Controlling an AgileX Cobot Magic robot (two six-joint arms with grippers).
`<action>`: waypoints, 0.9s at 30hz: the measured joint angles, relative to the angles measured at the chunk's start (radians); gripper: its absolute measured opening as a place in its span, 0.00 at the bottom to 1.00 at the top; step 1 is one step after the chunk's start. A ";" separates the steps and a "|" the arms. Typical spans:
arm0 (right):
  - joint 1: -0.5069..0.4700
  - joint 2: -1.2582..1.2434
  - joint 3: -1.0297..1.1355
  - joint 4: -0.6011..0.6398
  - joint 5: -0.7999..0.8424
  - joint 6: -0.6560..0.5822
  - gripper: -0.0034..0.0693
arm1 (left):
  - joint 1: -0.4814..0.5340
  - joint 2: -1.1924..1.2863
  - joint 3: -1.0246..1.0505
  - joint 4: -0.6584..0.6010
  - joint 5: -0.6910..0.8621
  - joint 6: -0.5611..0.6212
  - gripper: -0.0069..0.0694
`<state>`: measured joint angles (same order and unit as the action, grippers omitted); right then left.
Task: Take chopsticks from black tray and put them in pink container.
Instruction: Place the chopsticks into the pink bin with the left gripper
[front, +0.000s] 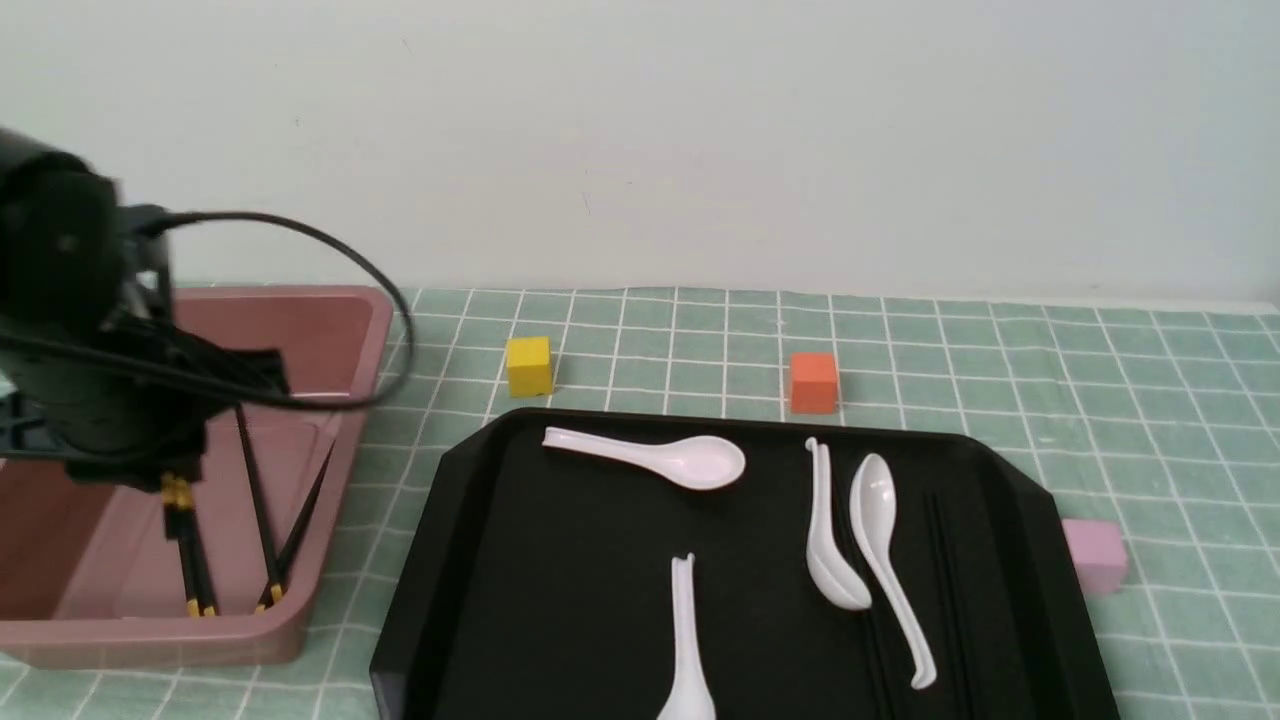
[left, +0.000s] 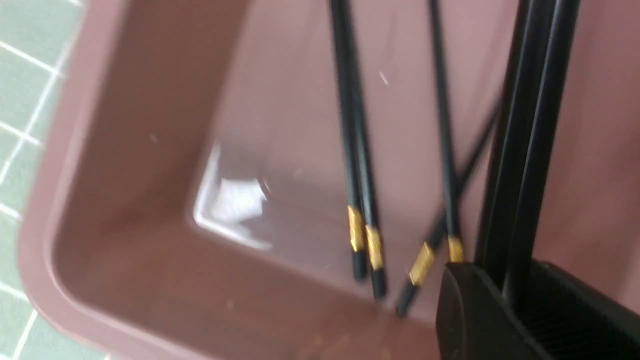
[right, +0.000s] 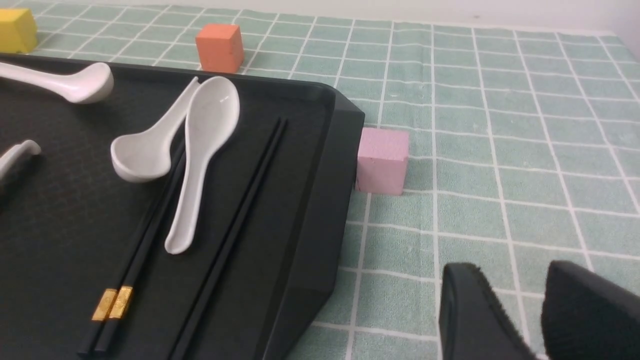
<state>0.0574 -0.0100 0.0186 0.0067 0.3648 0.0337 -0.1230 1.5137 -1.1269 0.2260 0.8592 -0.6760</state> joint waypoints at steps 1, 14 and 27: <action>0.000 0.000 0.000 0.000 0.000 0.000 0.38 | 0.023 0.000 0.001 -0.020 -0.016 0.013 0.25; 0.000 0.000 0.000 0.000 0.000 0.000 0.38 | 0.052 0.093 0.002 -0.133 -0.058 0.073 0.31; 0.000 0.000 0.000 0.000 0.000 0.000 0.38 | 0.052 -0.087 0.003 -0.240 0.108 0.258 0.26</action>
<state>0.0574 -0.0100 0.0186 0.0067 0.3648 0.0337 -0.0707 1.4266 -1.1238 -0.0141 0.9670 -0.4179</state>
